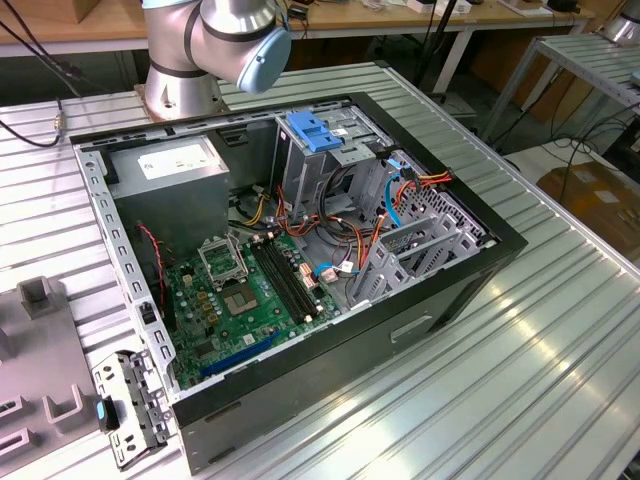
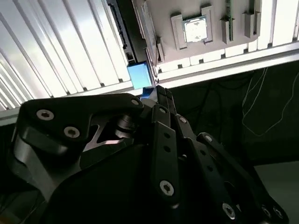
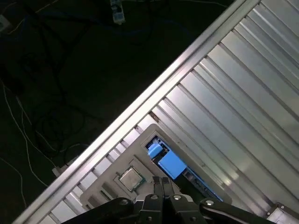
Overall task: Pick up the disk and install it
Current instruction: 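Pick up the disk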
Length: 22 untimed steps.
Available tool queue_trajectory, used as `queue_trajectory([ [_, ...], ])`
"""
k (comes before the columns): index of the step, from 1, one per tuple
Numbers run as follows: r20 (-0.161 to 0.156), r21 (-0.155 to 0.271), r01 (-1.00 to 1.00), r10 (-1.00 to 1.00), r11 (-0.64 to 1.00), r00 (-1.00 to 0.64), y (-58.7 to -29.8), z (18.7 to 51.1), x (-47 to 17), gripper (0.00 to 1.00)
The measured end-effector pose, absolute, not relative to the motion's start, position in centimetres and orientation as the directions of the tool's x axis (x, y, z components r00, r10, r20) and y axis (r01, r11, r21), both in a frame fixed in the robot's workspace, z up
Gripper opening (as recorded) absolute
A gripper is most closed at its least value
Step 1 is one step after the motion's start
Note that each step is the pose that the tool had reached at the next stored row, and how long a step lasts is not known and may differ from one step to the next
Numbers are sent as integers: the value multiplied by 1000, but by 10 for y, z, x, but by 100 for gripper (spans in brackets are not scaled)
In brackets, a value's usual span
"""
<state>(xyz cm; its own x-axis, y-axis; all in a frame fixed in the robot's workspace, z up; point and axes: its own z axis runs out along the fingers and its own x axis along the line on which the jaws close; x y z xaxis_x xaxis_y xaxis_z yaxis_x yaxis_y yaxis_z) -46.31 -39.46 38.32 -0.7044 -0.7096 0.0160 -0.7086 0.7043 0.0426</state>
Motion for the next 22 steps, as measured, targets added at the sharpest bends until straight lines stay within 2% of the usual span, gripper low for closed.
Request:
queue_trajectory([
  [15, 16, 42, -901, -902, 431, -431, -395, 383, -463, 11],
  [22, 16, 42, -911, -912, 410, -410, -394, 383, -463, 11],
])
